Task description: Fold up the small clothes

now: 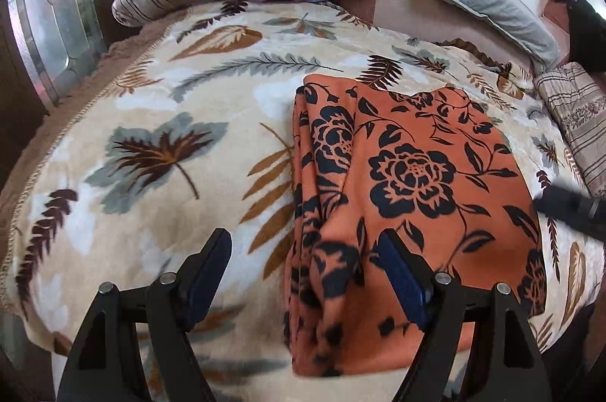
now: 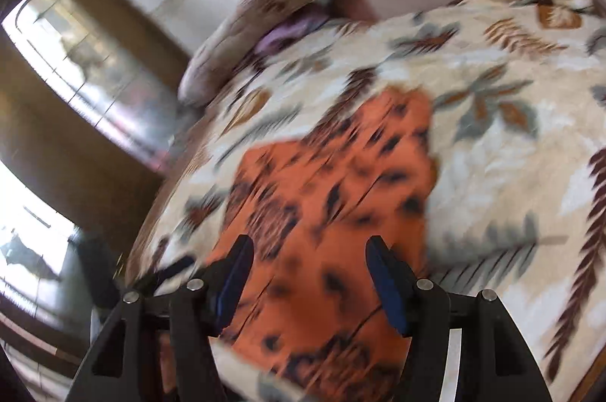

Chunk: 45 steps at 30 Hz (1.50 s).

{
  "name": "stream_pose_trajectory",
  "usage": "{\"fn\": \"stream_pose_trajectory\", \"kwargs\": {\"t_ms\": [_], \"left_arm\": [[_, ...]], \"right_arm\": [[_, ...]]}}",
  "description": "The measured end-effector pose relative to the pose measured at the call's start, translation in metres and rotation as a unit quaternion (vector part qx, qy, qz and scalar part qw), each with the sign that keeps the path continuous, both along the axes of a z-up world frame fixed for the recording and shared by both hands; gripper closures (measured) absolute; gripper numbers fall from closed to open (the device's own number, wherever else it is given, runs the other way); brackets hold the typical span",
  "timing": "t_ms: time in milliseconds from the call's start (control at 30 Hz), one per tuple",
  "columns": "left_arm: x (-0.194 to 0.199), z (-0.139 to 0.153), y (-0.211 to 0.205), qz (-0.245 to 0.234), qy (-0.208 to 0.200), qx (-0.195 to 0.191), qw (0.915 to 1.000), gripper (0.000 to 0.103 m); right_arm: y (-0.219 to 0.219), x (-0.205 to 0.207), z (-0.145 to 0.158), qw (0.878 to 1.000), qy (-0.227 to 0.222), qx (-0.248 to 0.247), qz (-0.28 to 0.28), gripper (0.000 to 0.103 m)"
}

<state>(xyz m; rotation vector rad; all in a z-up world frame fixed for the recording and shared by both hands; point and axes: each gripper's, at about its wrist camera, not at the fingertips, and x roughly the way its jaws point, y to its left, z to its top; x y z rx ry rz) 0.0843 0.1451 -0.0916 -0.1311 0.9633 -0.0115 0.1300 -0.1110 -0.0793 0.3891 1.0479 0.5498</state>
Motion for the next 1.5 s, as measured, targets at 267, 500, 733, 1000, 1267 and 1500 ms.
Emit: {"fn": "stream_pose_trajectory", "kwargs": {"t_ms": [267, 500, 733, 1000, 1267, 1500], "left_arm": [[-0.010, 0.006, 0.002, 0.005, -0.001, 0.013, 0.9999, 0.022], [-0.011, 0.006, 0.003, 0.002, 0.001, 0.014, 0.9999, 0.022], [-0.002, 0.005, 0.027, 0.001, 0.009, -0.060, 0.9982, 0.021], [0.053, -0.044, 0.033, -0.041, 0.085, -0.155, 0.9834, 0.016], [0.057, -0.021, -0.003, -0.083, 0.058, -0.150, 0.9835, 0.073], [0.084, 0.037, -0.069, -0.119, -0.026, -0.174, 0.9771, 0.073]], "right_arm": [[-0.005, -0.005, -0.009, 0.999, 0.026, 0.028, -0.003, 0.035], [-0.011, -0.013, -0.026, 0.998, 0.048, 0.046, -0.020, 0.031], [-0.044, -0.012, -0.008, 0.998, 0.017, 0.020, -0.064, 0.026], [-0.060, 0.041, -0.053, 0.992, 0.084, 0.051, -0.075, 0.022], [-0.029, 0.059, -0.035, 0.998, 0.053, 0.024, -0.004, 0.069], [-0.104, 0.072, 0.042, 0.999, -0.035, 0.021, -0.033, 0.069]]}}
